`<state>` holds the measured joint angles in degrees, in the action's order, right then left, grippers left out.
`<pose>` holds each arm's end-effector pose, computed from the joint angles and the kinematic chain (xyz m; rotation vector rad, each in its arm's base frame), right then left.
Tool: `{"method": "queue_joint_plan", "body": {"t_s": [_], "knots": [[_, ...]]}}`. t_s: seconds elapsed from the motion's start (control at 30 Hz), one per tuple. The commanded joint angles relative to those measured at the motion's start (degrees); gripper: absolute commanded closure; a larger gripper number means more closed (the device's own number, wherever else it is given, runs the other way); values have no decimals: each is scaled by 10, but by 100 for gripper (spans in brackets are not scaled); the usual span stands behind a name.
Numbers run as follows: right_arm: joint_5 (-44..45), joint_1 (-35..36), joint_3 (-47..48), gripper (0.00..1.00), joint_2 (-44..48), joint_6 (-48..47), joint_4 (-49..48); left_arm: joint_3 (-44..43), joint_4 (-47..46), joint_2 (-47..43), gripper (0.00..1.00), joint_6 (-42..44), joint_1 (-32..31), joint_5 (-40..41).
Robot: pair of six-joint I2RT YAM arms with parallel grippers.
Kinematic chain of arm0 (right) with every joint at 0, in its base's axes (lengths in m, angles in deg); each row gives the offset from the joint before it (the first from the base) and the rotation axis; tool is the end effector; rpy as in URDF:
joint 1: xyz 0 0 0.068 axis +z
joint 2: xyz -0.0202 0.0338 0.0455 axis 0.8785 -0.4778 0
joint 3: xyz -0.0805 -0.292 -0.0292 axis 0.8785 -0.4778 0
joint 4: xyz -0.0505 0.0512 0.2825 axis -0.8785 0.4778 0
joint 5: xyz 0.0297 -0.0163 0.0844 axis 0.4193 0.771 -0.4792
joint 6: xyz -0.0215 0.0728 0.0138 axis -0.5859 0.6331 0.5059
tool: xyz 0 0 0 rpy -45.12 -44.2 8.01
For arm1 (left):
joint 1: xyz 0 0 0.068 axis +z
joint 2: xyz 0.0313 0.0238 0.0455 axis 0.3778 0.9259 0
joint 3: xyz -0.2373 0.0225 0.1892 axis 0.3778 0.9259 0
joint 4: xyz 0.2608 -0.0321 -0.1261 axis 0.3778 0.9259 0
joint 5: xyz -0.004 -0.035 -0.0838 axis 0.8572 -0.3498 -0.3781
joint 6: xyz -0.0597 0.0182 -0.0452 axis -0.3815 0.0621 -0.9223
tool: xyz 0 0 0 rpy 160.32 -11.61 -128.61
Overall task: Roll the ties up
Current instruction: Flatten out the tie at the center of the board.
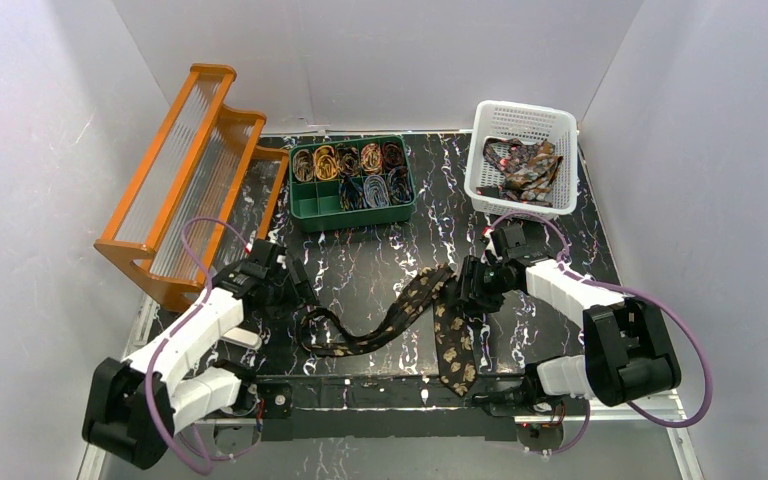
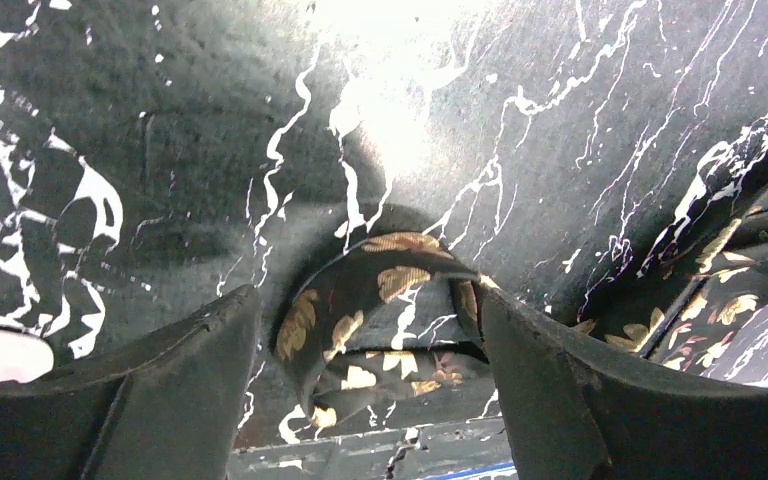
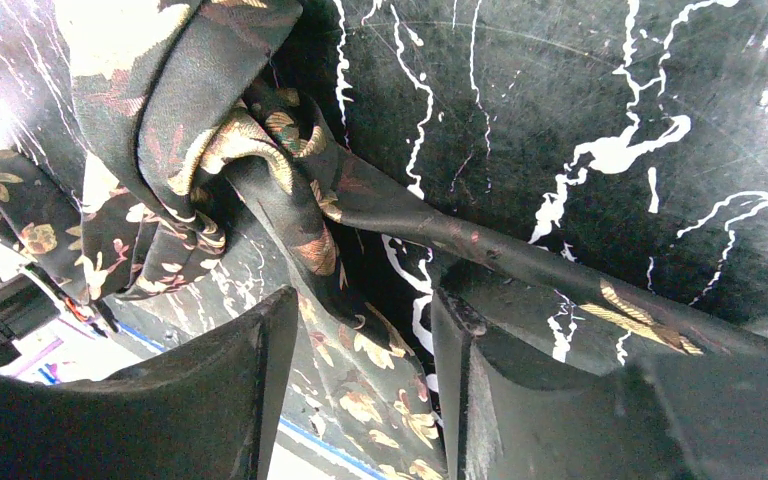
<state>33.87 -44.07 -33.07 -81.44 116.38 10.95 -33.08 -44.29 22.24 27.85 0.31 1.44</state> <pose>0.2362 0.0986 0.1430 0.1566 2.7770 0.7227 0.2109 -0.0892 0.1818 -0.4552 2.6068 -0.4869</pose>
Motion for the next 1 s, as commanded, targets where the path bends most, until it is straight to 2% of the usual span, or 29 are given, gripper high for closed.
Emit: {"method": "queue_joint_plan", "body": {"t_s": [0.0,0.1,0.27,0.3,0.33,0.37,0.5,0.57,0.67,0.73,0.87,0.97], "knots": [[0,4,0,43,8,1,-4,19,74,-50,23,-60,-24,16],[-1,8,-5,46,5,-1,-9,27,81,-54,27,-83,-44,37],[-1,14,-8,52,-3,-2,-21,30,81,-14,29,-103,-74,67],[-4,14,-8,55,-3,-1,-25,34,78,-11,31,-109,-79,73],[-5,15,-8,62,-3,-1,-27,40,69,-9,33,-112,-81,73],[-2,15,-6,72,-1,-1,-29,45,58,-8,37,-114,-82,73],[54,16,18,90,15,-9,-19,61,13,-1,57,-111,-83,88],[114,16,43,99,26,-30,0,61,-13,5,74,-99,-83,87],[241,15,76,99,50,-59,2,51,-57,9,90,-84,-83,73],[291,15,93,99,65,-96,-24,37,-77,10,97,-77,-83,67],[331,16,126,99,78,-224,-79,-13,-85,11,100,-60,-83,80],[323,18,135,99,94,-310,-111,-46,-74,15,100,-49,-82,110]]}}
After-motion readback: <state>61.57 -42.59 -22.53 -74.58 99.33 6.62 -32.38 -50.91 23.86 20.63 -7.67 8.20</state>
